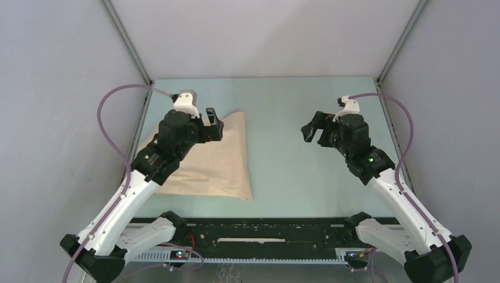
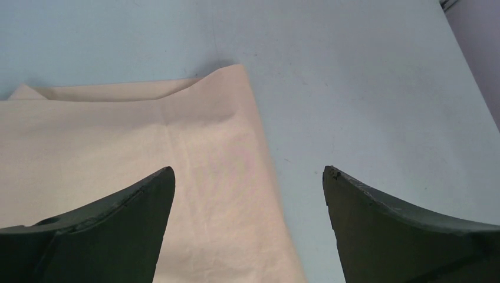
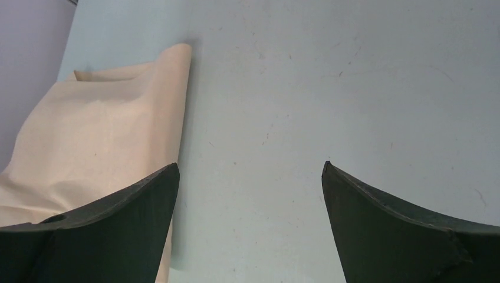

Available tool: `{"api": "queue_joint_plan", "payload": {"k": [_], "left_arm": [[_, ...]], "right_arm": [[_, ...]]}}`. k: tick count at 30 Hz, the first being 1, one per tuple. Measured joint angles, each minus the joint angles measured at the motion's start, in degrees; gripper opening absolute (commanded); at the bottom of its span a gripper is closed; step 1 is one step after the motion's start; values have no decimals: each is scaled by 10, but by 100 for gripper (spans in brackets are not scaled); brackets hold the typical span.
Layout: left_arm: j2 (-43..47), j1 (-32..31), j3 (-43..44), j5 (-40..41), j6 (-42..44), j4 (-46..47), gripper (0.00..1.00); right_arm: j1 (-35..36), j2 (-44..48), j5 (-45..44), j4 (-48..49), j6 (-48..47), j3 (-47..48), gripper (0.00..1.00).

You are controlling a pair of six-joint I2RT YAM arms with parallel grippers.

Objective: Open and lay out the surgical kit
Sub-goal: Move the surgical kit at the center of the board.

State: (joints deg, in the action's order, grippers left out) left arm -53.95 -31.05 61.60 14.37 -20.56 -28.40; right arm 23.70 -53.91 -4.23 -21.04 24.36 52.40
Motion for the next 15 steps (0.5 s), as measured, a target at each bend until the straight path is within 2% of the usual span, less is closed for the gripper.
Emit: {"api": "queue_joint_plan", "payload": {"k": [9, 15], "left_arm": [[35, -19, 0, 61, -5, -38, 100], [59, -22, 0, 94, -19, -65, 100]], "right_arm": [[73, -50, -39, -20, 7, 3, 99], [138, -159, -60, -33, 19, 46, 99]]}}
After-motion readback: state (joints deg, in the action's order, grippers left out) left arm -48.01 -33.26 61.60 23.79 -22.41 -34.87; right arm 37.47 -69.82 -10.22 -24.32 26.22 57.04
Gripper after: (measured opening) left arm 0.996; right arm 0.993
